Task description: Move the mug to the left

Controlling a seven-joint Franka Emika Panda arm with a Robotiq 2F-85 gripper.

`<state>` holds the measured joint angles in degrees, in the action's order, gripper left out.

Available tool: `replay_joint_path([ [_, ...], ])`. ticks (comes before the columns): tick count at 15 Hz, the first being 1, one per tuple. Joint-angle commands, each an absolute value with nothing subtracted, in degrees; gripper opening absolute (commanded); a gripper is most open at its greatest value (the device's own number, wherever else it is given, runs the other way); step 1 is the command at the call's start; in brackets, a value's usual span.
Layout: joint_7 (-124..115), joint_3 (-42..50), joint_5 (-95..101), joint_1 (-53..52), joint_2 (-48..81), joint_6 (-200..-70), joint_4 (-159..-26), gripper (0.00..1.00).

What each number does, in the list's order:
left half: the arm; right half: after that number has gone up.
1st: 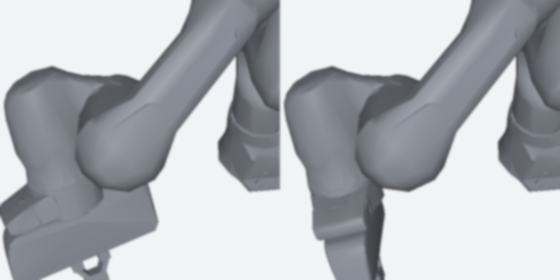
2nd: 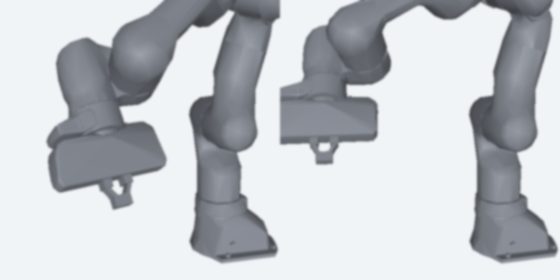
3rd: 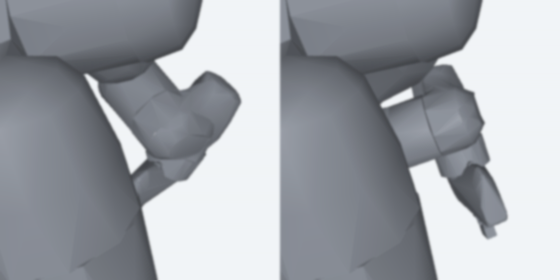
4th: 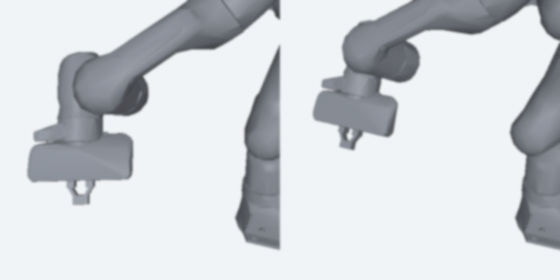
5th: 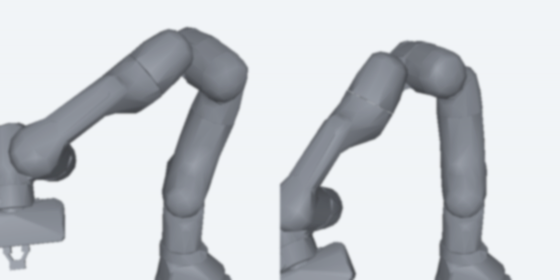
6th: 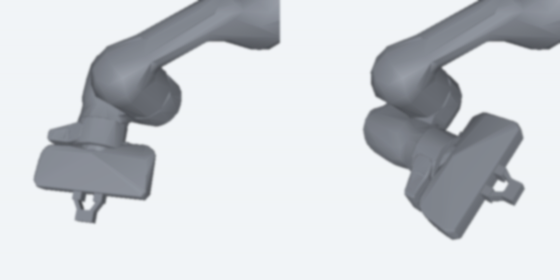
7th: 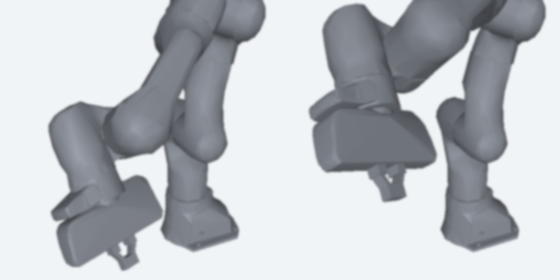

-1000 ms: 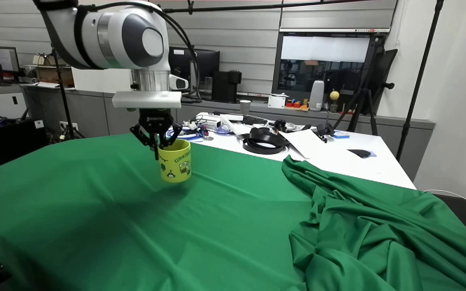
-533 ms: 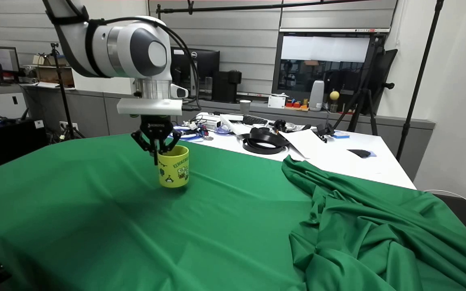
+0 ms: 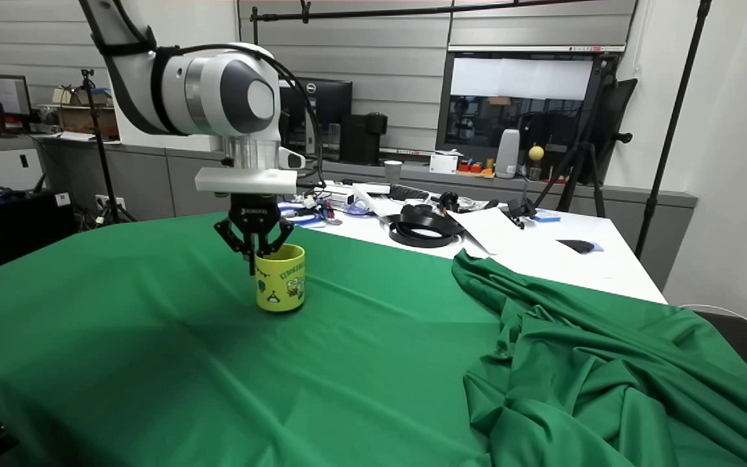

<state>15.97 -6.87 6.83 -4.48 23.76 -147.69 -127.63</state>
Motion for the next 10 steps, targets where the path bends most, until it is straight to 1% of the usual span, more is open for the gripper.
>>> replay_joint_path([
  [1, 13.7, -5.8, 8.8, -5.5, 24.4, -145.3, -125.1, 0.36],
  [4, 13.4, -5.5, 9.9, -5.7, 24.4, -145.0, -124.6, 0.55],
  [5, 13.3, -5.5, 10.0, -5.7, 24.2, -144.9, -124.7, 0.62],
  [10, 12.1, -5.1, 11.9, -6.4, 20.7, -143.7, -126.6, 0.96],
])
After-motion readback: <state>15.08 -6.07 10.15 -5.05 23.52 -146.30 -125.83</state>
